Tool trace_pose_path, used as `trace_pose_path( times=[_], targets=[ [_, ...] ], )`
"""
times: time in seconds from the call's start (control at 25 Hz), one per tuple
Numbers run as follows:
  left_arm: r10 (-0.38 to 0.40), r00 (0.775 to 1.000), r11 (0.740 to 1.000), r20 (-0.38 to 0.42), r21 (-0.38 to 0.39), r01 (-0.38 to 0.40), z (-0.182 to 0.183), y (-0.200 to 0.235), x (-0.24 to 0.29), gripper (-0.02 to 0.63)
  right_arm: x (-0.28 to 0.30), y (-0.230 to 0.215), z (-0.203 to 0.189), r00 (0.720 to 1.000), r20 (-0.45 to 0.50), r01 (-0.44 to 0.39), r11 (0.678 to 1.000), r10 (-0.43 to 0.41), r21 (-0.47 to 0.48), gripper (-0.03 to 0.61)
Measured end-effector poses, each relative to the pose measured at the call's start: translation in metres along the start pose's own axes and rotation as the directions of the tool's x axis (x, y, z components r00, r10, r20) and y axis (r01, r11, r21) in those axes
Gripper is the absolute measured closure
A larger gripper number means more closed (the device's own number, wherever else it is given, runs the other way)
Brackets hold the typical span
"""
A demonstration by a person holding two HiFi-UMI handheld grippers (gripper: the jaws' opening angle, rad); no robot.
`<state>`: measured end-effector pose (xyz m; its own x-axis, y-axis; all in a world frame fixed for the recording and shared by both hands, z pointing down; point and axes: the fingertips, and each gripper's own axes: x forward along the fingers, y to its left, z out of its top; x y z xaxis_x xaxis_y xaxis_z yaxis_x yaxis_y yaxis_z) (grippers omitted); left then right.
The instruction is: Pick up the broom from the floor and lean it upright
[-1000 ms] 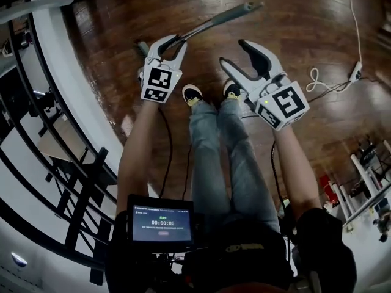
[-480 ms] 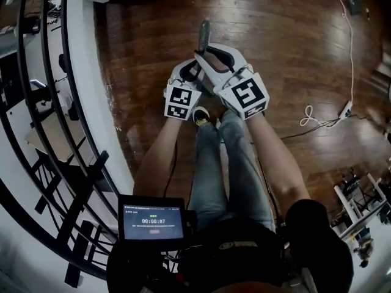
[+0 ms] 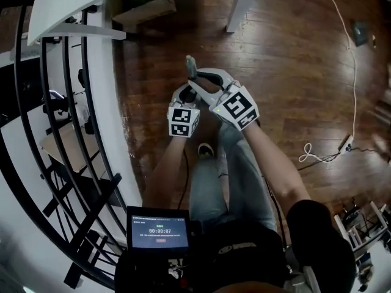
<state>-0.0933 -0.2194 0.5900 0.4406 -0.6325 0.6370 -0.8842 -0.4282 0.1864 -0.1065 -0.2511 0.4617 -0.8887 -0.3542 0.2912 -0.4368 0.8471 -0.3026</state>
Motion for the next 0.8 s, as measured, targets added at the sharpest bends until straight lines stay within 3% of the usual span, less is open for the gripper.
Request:
trace_pose_path(
  times=[0.28,0.52,0.8],
  targets=[
    [0.028,0.999,0.999,-0.026,-0.018,-0.028,0.036,0.034,0.054,0.518,0.031,-0.067,0.015,0.999,-0.023,-0.044,0.999,0.044,0.003,0.497],
    [-0.005,1.000,0.999,0.019,-0.034,0.005,0.061,0.057,0.101,0.518,0.056,-0.126,0.024,0.998,-0.039,-0.040,0.999,0.040,-0.011,0.497],
    [-0.047,0.999,0.999,0.024,0.007,0.047,0.080,0.065,0.127,0.518,0.061,-0.159,0.032,1.000,-0.028,0.001,1.000,-0.001,-0.007,0.494]
  ],
)
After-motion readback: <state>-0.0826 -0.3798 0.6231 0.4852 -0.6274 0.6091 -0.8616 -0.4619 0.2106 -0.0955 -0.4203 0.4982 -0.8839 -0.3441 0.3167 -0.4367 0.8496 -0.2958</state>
